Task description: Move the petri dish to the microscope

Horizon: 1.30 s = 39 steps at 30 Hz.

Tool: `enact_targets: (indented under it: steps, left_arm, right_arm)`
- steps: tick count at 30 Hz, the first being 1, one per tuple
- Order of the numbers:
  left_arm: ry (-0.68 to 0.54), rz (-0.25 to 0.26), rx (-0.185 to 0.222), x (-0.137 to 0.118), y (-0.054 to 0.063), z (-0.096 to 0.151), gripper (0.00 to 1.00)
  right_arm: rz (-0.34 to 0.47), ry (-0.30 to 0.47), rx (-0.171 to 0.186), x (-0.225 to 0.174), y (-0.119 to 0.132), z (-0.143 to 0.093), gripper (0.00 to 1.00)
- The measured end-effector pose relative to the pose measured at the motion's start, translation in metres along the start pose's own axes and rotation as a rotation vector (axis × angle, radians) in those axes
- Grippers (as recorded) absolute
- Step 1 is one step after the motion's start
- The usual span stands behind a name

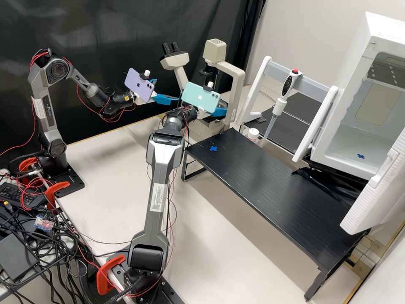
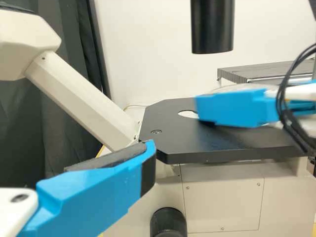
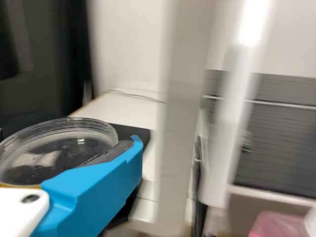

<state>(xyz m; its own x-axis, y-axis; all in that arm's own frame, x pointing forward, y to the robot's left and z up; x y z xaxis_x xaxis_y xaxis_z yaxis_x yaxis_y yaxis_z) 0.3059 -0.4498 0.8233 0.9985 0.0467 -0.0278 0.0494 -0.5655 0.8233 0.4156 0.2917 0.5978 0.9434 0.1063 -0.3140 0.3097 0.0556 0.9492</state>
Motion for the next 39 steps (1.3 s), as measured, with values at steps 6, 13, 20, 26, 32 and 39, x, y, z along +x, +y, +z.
enact_targets:
  steps: [6, 13, 20, 26, 32, 39]
  left_arm:
    - [0.000, 0.000, 0.000, 0.000, 0.000, 0.000, 1.00]
    - [0.000, 0.000, 0.000, 0.000, 0.000, 0.000, 1.00]
    - [0.000, 0.000, 0.000, 0.000, 0.000, 0.000, 1.00]
    - [0.000, 0.000, 0.000, 0.000, 0.000, 0.000, 1.00]
    - [0.000, 0.000, 0.000, 0.000, 0.000, 0.000, 1.00]
    - [0.000, 0.000, 0.000, 0.000, 0.000, 0.000, 1.00]
  right_arm:
    - [-0.071, 0.079, -0.070, -0.014, -0.017, -0.015, 0.00]
    - [-0.075, 0.091, -0.080, -0.019, -0.018, -0.020, 0.00]
    - [-0.082, 0.061, -0.076, -0.007, -0.008, -0.020, 0.00]
    - [-0.087, -0.009, -0.027, 0.011, 0.008, -0.001, 0.00]
    - [-0.076, -0.042, -0.014, 0.019, 0.020, 0.011, 0.00]
    - [-0.088, -0.044, -0.009, 0.018, 0.017, 0.014, 0.00]
